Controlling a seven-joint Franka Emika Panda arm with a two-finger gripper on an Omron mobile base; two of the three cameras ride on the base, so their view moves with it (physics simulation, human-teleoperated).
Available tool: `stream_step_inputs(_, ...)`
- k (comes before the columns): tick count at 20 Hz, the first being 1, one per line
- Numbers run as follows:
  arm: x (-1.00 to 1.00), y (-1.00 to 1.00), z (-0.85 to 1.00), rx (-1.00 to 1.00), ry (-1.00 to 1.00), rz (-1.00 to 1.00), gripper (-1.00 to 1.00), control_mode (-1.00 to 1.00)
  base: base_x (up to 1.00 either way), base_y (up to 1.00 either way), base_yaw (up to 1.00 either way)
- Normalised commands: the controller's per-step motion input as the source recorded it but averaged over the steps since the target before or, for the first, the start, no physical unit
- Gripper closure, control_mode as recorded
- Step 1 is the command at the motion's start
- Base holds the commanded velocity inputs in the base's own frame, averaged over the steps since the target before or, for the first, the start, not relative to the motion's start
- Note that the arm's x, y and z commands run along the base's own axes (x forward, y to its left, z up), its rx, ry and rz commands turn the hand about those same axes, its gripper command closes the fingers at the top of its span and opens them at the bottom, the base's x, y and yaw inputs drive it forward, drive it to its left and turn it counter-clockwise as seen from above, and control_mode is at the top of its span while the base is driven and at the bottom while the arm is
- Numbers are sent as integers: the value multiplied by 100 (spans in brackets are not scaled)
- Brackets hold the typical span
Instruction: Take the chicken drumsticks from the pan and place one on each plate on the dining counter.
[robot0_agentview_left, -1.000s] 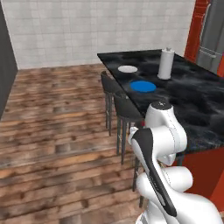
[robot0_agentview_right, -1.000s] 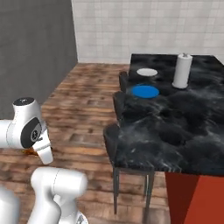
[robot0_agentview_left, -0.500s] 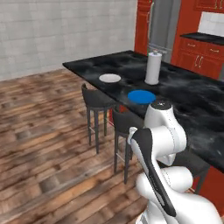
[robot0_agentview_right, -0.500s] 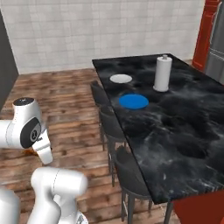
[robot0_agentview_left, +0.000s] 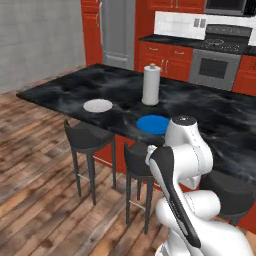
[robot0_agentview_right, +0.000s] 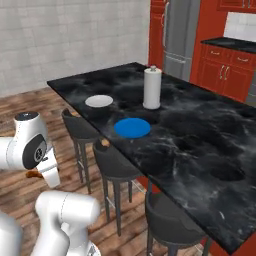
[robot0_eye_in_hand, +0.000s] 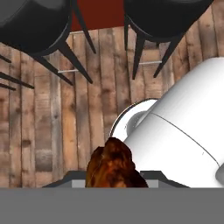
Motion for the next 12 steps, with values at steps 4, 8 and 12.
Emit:
stream_step_inputs(4, 0, 0, 0, 0, 0, 0, 100, 100, 41, 71, -59)
stream_step_inputs(8, 0, 0, 0, 0, 0, 0, 100, 100, 31, 60, -55)
stream_step_inputs(12, 0, 0, 0, 0, 0, 0, 100, 100, 34, 50, -53)
